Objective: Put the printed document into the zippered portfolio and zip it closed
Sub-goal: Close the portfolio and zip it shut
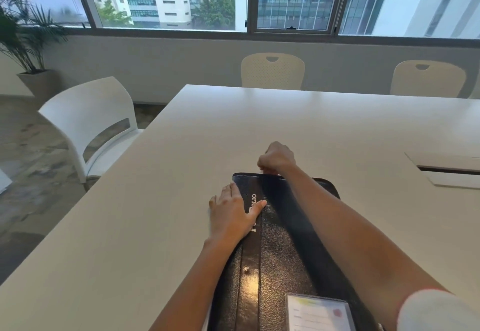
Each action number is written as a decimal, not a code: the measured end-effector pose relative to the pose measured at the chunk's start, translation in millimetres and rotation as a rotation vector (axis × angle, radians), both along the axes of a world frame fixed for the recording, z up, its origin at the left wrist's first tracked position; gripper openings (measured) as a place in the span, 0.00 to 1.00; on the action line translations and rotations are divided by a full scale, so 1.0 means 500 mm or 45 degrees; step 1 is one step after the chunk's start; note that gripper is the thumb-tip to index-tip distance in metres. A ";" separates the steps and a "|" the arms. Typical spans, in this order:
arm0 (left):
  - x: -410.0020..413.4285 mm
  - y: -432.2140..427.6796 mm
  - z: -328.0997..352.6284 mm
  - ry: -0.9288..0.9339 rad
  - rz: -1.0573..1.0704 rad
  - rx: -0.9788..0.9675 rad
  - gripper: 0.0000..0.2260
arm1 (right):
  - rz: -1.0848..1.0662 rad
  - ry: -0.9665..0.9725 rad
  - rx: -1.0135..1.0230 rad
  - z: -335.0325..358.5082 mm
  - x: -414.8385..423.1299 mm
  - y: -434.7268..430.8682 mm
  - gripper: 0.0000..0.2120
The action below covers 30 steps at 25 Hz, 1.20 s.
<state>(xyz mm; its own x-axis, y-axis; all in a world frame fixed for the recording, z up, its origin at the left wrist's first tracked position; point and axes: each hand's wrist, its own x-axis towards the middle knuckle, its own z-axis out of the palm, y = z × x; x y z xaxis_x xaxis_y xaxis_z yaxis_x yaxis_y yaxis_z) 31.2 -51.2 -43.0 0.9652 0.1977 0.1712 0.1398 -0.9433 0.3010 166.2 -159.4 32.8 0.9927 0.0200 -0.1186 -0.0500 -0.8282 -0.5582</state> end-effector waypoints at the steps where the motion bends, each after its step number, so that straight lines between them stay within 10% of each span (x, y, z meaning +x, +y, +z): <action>1: 0.000 0.000 -0.001 -0.003 0.002 0.003 0.45 | 0.017 -0.014 -0.002 0.001 -0.004 0.022 0.07; 9: 0.000 0.006 -0.006 -0.020 -0.035 0.001 0.40 | 0.153 -0.229 0.038 -0.014 -0.058 0.132 0.06; 18: -0.038 0.010 0.037 0.111 -0.049 0.095 0.38 | -0.041 -0.402 -0.082 -0.018 -0.161 -0.117 0.09; 30: -0.169 0.046 0.082 0.262 -0.079 0.111 0.26 | -0.460 -0.054 0.179 -0.083 -0.381 -0.341 0.16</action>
